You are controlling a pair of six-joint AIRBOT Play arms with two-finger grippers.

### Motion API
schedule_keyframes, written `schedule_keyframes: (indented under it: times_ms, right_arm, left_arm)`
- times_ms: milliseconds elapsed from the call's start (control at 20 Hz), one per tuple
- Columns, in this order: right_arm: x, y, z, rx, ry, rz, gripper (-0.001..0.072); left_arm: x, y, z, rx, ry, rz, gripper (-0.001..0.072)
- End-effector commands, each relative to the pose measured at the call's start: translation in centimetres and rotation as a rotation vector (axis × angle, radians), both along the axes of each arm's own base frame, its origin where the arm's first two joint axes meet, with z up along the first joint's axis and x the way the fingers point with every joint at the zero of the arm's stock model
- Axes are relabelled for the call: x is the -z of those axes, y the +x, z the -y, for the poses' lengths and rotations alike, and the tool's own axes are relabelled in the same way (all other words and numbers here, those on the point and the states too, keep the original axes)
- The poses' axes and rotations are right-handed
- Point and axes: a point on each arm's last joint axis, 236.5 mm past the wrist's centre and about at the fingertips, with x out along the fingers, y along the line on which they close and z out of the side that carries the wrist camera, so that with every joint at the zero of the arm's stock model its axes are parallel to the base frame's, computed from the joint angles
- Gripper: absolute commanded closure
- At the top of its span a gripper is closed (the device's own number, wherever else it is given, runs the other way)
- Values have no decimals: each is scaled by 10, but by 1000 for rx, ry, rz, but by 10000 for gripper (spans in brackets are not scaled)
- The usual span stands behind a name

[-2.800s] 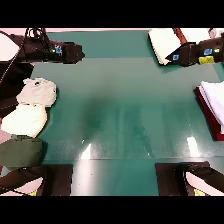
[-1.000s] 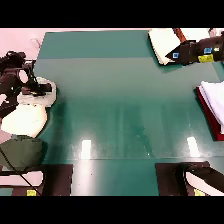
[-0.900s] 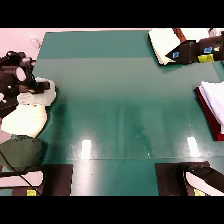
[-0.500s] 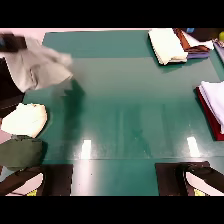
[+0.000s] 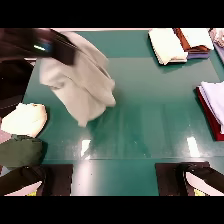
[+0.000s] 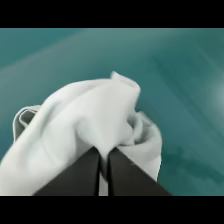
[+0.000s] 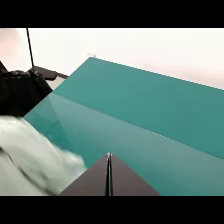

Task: Fold the shirts.

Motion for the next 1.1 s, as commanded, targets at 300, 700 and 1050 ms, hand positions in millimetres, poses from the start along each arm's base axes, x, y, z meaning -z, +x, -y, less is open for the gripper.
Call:
schedule_keyframes:
  times_ms: [300,700,1050]
  right_arm:
    - [9,-8,-1,-19,-29,-39,692]
    - [10,-7,-2,-19,-29,-43,692]
    - [39,-4,-2,-19,-35,-115,691]
  left_arm:
    - [99,10,106,184,-79,-271,99]
    - [218,95,-43,-283,-210,-566,99]
    - [315,86,-3,-282,-331,-833,99]
